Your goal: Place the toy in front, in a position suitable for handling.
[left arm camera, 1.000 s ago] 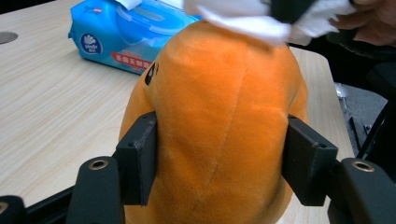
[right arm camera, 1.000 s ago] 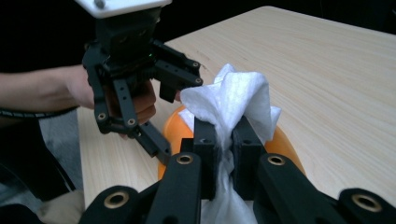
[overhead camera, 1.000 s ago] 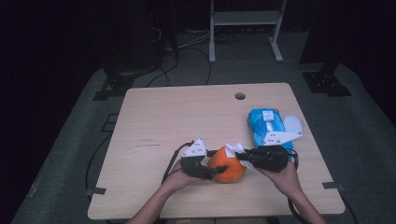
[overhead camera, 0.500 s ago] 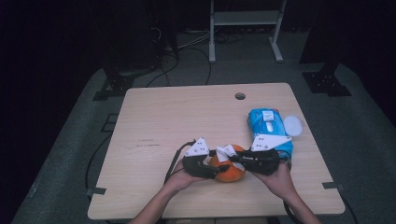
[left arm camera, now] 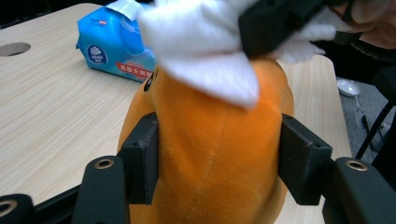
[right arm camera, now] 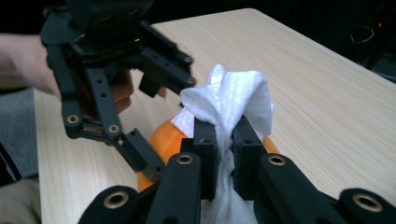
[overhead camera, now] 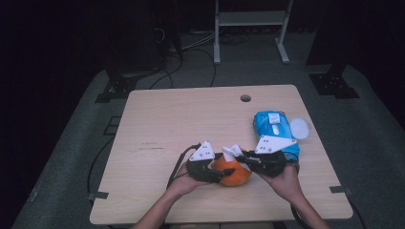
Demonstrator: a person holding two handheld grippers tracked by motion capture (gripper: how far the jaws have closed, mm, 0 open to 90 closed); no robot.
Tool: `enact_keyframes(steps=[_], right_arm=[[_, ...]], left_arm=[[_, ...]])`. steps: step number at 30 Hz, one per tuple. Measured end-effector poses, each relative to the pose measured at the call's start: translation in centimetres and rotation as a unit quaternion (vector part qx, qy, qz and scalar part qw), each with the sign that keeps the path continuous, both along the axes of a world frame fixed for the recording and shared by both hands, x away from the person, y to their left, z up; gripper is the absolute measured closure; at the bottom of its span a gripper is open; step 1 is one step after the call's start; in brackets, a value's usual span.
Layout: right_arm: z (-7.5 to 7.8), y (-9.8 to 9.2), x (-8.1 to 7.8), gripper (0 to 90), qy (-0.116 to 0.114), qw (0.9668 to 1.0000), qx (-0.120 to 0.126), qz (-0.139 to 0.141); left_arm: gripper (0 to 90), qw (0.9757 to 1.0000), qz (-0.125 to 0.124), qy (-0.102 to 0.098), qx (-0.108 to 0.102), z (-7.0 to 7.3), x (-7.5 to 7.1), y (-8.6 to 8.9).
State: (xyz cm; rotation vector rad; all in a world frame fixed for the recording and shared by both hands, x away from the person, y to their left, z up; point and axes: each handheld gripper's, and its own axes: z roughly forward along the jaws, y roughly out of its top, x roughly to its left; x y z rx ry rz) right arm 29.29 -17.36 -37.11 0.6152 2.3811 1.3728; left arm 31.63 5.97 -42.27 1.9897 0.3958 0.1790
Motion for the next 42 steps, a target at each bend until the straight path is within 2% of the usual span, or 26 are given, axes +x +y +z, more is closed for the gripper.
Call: enact_keyframes(steps=[2,4,7,11,13,14,17,19,21,24,26,29,31,35,38,41,42], right_arm=[[-0.3,-0.1,0.3,82.4,0.011,0.9999,0.003,0.002],[-0.8,-0.5,0.6,82.4,0.018,0.9998,0.005,0.001],[-1.3,-1.3,0.7,82.4,0.022,0.9997,0.007,-0.007],[-1.5,-3.2,1.1,82.4,0.035,0.9989,0.022,-0.023],[-1.8,-4.2,1.2,82.3,0.048,0.9979,0.034,-0.027],[-1.9,-4.5,1.3,82.3,0.053,0.9974,0.040,-0.028],[-2.2,-5.0,1.3,82.3,0.054,0.9969,0.047,-0.032],[-2.3,-5.1,1.3,82.3,0.057,0.9964,0.051,-0.036],[-2.3,-5.1,1.4,82.2,0.059,0.9963,0.051,-0.036],[-2.2,-4.9,1.5,82.1,0.057,0.9964,0.054,-0.032],[-1.9,-4.7,1.4,82.0,0.049,0.9966,0.059,-0.031],[-1.0,-4.4,1.0,82.1,0.034,0.9969,0.064,-0.029],[-0.3,-4.2,1.0,82.1,0.031,0.9956,0.086,-0.020],[0.3,-3.1,1.1,82.1,0.023,0.9959,0.087,-0.002],[-0.4,-2.2,1.6,82.0,0.035,0.9963,0.078,0.003],[-2.2,-1.3,2.6,82.1,0.062,0.9961,0.062,0.004],[-2.8,-1.0,2.9,82.1,0.071,0.9960,0.054,0.003]], left_arm=[[31.8,1.0000,-0.006,0.000,-0.006,-0.3,0.1,0.1],[20.6,0.9997,-0.017,-0.001,-0.018,-0.7,0.4,0.2],[14.8,0.9995,-0.027,-0.005,-0.016,-1.0,0.8,0.6],[11.5,0.9988,-0.042,0.004,-0.023,-1.6,1.4,0.9],[11.2,0.9985,-0.051,0.004,-0.018,-2.0,1.8,0.7],[10.8,0.9983,-0.056,0.006,-0.015,-2.2,2.0,0.5],[9.7,0.9974,-0.066,0.007,-0.028,-2.9,2.4,0.0],[9.7,0.9972,-0.069,0.007,-0.029,-3.2,2.6,-0.2],[15.8,0.9970,-0.072,-0.002,-0.028,-3.2,2.5,-0.3],[38.8,0.9974,-0.065,-0.026,-0.013,-2.6,1.9,0.0],[43.7,0.9973,-0.063,-0.035,-0.010,-1.8,1.6,0.2],[44.6,0.9972,-0.061,-0.039,-0.018,-0.2,1.1,1.0],[44.6,0.9978,-0.054,-0.037,-0.014,0.9,0.7,1.6],[44.6,0.9985,-0.042,-0.036,0.001,2.1,-0.2,3.0],[44.5,0.9991,-0.030,-0.024,0.015,1.9,-0.3,3.9],[44.1,0.9987,-0.018,0.002,0.047,0.5,0.0,4.0],[43.6,0.9992,-0.017,0.012,0.035,0.1,0.1,4.0]])
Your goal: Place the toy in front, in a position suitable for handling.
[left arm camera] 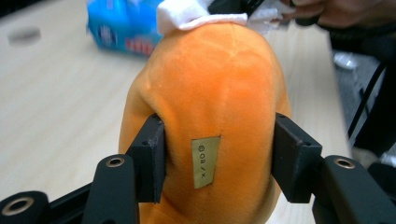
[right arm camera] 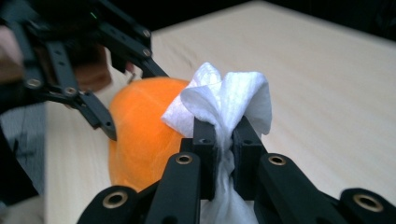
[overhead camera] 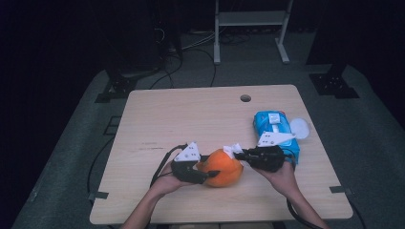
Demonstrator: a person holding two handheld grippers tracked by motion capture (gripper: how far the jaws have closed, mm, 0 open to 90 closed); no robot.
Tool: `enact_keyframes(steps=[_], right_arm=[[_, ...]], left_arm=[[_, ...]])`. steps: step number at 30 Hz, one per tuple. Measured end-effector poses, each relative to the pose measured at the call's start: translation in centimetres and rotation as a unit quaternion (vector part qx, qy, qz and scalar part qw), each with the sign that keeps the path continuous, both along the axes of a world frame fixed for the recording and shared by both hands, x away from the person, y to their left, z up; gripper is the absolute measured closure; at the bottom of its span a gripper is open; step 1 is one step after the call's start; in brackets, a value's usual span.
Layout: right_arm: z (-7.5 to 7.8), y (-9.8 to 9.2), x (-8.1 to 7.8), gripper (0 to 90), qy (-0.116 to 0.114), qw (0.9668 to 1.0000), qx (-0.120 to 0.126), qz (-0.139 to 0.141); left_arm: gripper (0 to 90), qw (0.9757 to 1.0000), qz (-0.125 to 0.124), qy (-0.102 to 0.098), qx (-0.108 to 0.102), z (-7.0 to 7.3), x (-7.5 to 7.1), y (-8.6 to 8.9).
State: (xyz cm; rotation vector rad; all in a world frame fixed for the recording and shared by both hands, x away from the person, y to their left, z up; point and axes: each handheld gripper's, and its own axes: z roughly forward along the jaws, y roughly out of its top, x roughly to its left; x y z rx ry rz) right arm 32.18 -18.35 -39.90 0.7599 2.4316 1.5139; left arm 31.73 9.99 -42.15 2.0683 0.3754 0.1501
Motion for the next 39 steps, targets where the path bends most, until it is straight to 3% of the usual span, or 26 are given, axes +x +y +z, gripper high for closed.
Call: enact_keyframes(steps=[2,5,10,13,16,20,23,26,31,34,36,39], right_arm=[[-0.4,0.1,0.2,82.1,0.006,0.9999,0.008,-0.005],[0.3,0.4,-0.2,82.0,-0.011,0.9999,-0.007,-0.004],[0.9,1.1,-0.8,82.0,-0.028,0.9996,-0.006,0.005],[1.1,1.3,-1.0,82.0,-0.030,0.9994,0.000,0.018],[0.9,1.5,-1.0,82.0,-0.031,0.9993,-0.010,0.017],[0.2,0.6,-0.5,82.0,-0.019,0.9997,-0.011,0.005],[-0.6,-0.3,0.0,82.0,-0.006,0.9999,-0.009,-0.007],[-0.8,-1.2,0.1,82.0,-0.004,0.9997,-0.011,-0.020],[-1.2,-2.0,-0.1,82.0,0.002,0.9997,-0.002,-0.025],[-1.3,-2.1,-0.1,81.9,0.000,0.9995,-0.006,-0.030],[-1.4,-2.2,0.0,81.9,0.003,0.9994,-0.004,-0.033],[-1.7,-2.7,0.1,81.8,0.008,0.9992,-0.002,-0.039]], left_arm=[[42.6,0.9999,0.009,0.007,-0.009,-0.2,0.2,0.0],[41.0,0.9999,0.010,0.008,-0.002,0.0,0.5,-0.5],[38.8,0.9999,0.008,0.009,0.003,0.0,0.7,-1.6],[38.3,0.9998,0.006,0.003,0.017,0.3,0.6,-2.3],[37.4,0.9997,0.004,-0.002,0.024,0.4,0.6,-2.5],[34.0,0.9999,-0.001,-0.004,0.011,0.2,0.7,-2.2],[22.8,0.9998,-0.001,-0.008,-0.018,0.2,0.9,-2.0],[15.1,0.9998,0.007,-0.001,-0.021,0.0,1.2,-1.6],[14.5,0.9993,-0.010,0.015,-0.034,-1.1,1.6,-1.6],[16.4,0.9988,-0.023,0.017,-0.039,-1.2,1.7,-1.6],[19.0,0.9973,-0.046,0.023,-0.052,-1.1,1.8,-1.2],[18.5,0.9966,-0.048,0.023,-0.063,-1.2,1.9,-1.1]])
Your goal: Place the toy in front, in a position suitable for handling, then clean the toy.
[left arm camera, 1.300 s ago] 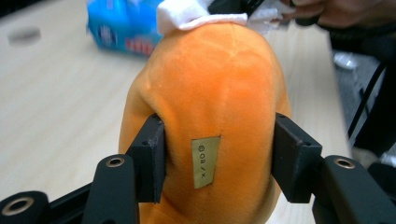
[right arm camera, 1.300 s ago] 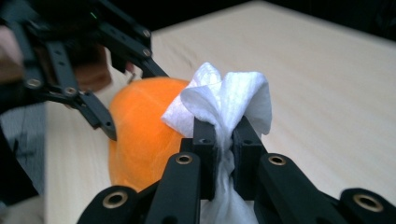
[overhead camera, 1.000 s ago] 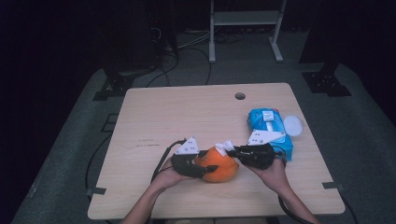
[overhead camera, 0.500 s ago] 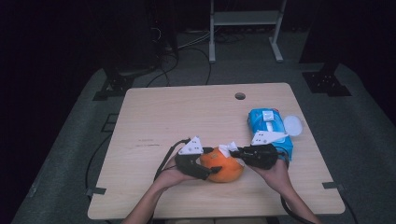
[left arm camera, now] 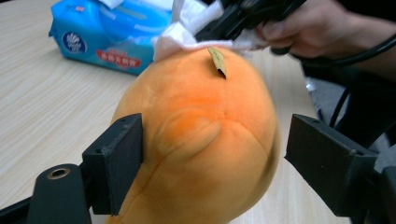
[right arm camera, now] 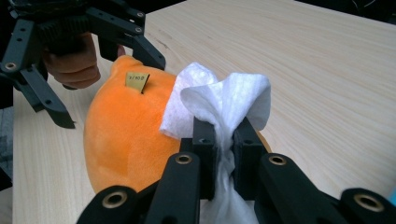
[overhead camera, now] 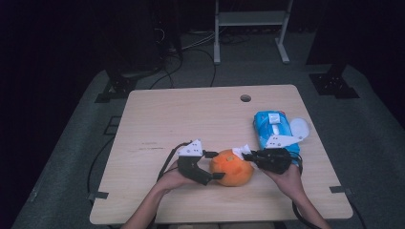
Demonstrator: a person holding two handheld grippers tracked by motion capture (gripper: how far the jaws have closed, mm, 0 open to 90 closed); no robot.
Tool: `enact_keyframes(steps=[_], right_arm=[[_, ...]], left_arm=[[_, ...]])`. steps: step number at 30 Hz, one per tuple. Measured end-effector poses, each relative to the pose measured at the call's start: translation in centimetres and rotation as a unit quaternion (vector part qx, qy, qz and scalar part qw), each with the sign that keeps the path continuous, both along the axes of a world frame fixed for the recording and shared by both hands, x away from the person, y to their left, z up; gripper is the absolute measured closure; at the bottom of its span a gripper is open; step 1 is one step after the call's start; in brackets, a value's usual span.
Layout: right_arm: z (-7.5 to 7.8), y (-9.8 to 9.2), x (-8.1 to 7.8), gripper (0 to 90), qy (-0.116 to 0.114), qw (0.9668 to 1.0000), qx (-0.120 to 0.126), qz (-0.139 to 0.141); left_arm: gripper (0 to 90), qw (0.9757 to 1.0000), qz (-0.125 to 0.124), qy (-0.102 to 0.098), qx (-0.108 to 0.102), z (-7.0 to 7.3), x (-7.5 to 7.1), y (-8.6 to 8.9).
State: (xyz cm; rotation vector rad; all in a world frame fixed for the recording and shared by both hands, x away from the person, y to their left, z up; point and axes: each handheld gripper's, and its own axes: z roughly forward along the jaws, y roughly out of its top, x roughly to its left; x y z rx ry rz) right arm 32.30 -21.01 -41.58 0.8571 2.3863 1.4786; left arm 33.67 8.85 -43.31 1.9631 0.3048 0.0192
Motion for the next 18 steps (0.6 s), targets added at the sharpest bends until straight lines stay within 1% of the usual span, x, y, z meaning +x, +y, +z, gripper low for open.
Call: enact_keyframes(steps=[1,2,4,5,7,9,11,12,14,15,16,17,18], right_arm=[[-0.06,-0.11,0.02,81.8,0.003,1.0000,0.002,0.000],[-0.09,-0.16,0.00,81.8,0.002,1.0000,0.002,-0.001],[-0.10,-0.13,-0.02,81.8,0.001,1.0000,0.001,0.001],[-0.10,-0.11,-0.01,81.8,0.000,1.0000,0.001,0.001],[-0.11,-0.08,0.03,81.8,0.000,1.0000,0.001,0.001],[-0.13,-0.09,0.05,81.8,0.000,1.0000,0.001,0.001],[-0.09,-0.05,-0.01,81.8,-0.001,1.0000,-0.001,0.001],[-0.08,-0.02,-0.03,81.8,-0.001,1.0000,-0.002,0.001],[-0.09,-0.01,-0.06,81.8,-0.001,1.0000,-0.001,0.000],[-0.01,0.00,-0.11,81.8,-0.002,1.0000,-0.003,-0.001],[0.10,0.02,-0.18,81.8,-0.003,1.0000,-0.004,-0.001],[0.33,0.04,-0.28,81.9,-0.003,1.0000,-0.001,0.000],[0.57,0.12,-0.45,81.9,-0.004,1.0000,0.003,0.002]], left_arm=[[16.4,1.0000,0.004,0.000,0.003,-0.07,0.03,-0.20],[14.4,0.9999,0.007,-0.005,0.009,-0.15,0.06,-0.46],[11.9,0.9998,0.010,-0.011,0.014,-0.31,0.02,-0.73],[11.1,0.9997,0.012,-0.015,0.014,-0.40,0.05,-0.80],[10.6,0.9997,0.015,-0.020,0.007,-0.51,0.07,-0.72],[9.6,0.9997,0.015,-0.019,0.002,-0.69,0.18,-0.70],[8.8,0.9998,0.017,-0.013,-0.001,-0.90,0.32,-0.77],[8.1,0.9998,0.017,-0.011,0.000,-0.97,0.37,-0.83],[8.3,0.9998,0.018,-0.011,0.001,-0.99,0.37,-0.92],[11.5,0.9998,0.015,-0.012,0.001,-1.00,0.34,-0.92],[16.5,0.9998,0.016,-0.015,0.004,-1.03,0.21,-0.97],[22.8,0.9995,0.024,-0.019,0.011,-1.00,0.11,-1.02],[28.0,0.9993,0.028,-0.020,0.015,-0.91,0.04,-1.06]])
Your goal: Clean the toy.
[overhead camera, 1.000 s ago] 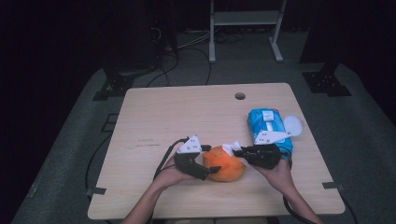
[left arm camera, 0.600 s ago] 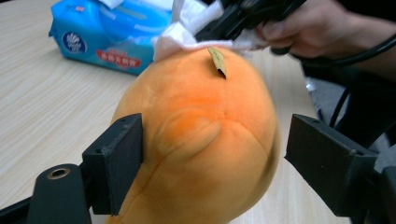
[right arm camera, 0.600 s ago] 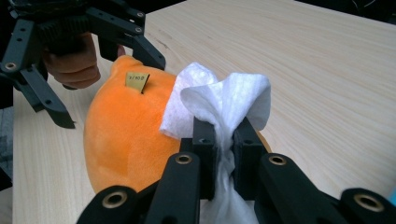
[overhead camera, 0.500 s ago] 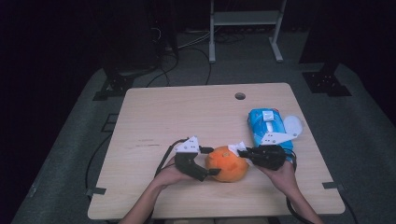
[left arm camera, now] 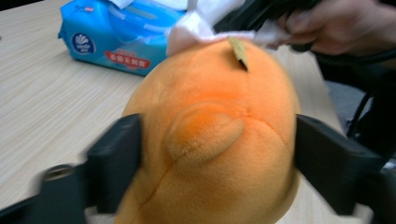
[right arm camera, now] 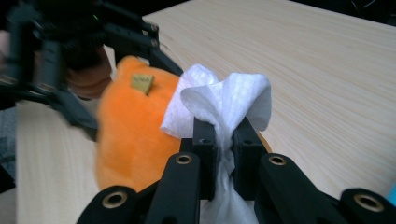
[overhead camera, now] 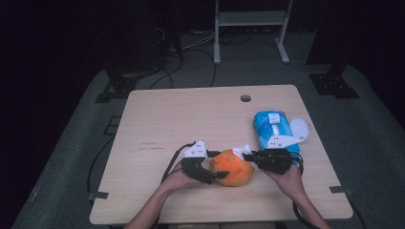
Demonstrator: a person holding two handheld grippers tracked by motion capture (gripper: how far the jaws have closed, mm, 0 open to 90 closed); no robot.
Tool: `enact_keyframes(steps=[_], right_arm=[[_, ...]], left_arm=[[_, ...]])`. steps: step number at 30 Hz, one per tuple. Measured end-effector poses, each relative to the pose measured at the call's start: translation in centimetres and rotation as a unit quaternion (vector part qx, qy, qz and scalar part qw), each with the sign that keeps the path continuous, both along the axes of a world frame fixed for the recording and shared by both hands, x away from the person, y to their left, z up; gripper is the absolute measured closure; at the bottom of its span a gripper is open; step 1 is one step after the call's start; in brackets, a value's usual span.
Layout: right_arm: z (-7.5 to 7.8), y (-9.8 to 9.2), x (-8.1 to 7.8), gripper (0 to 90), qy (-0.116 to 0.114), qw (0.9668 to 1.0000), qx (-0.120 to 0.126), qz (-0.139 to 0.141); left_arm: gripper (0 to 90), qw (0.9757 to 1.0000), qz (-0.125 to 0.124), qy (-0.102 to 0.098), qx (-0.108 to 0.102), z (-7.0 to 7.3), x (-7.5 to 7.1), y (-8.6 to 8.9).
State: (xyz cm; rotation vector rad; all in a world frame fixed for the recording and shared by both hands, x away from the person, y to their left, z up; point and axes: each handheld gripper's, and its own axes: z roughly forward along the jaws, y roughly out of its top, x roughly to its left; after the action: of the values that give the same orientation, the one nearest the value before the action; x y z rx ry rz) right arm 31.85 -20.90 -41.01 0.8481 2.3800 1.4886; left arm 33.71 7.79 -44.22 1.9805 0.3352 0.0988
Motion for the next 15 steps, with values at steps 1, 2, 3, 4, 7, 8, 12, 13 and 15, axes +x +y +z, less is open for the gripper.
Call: enact_keyframes(steps=[1,2,3,4,7,8,12,13,15], right_arm=[[0.2,0.2,-0.2,81.9,-0.005,1.0000,0.001,0.002],[0.5,0.5,-0.3,81.9,-0.009,0.9999,0.000,0.007],[0.7,0.8,-0.4,82.0,-0.012,0.9999,-0.001,0.011],[0.8,1.1,-0.5,82.1,-0.013,0.9998,-0.001,0.013],[1.2,2.1,-0.8,82.1,-0.021,0.9993,0.006,0.031],[1.4,2.3,-0.8,82.1,-0.024,0.9990,0.008,0.037],[1.9,3.1,-1.2,82.1,-0.031,0.9983,0.001,0.050],[1.8,3.1,-1.2,82.1,-0.030,0.9983,0.002,0.049],[1.5,2.7,-1.0,82.2,-0.021,0.9987,0.009,0.046]], left_arm=[[31.0,1.0000,0.001,-0.002,0.003,0.1,-0.1,-0.1],[32.2,1.0000,0.003,-0.004,0.007,0.2,-0.1,-0.2],[32.9,0.9999,0.005,-0.004,0.011,0.3,-0.2,-0.2],[33.5,0.9999,0.008,-0.005,0.015,0.3,-0.3,-0.3],[34.2,0.9998,0.010,-0.006,0.017,0.3,-0.5,-0.4],[34.2,0.9997,0.013,-0.007,0.017,0.3,-0.5,-0.5],[34.1,0.9996,0.013,-0.010,0.021,0.4,-0.6,-0.7],[34.1,0.9997,0.012,-0.010,0.021,0.3,-0.6,-0.6],[34.8,0.9997,0.012,-0.008,0.019,0.3,-0.6,-0.6]])
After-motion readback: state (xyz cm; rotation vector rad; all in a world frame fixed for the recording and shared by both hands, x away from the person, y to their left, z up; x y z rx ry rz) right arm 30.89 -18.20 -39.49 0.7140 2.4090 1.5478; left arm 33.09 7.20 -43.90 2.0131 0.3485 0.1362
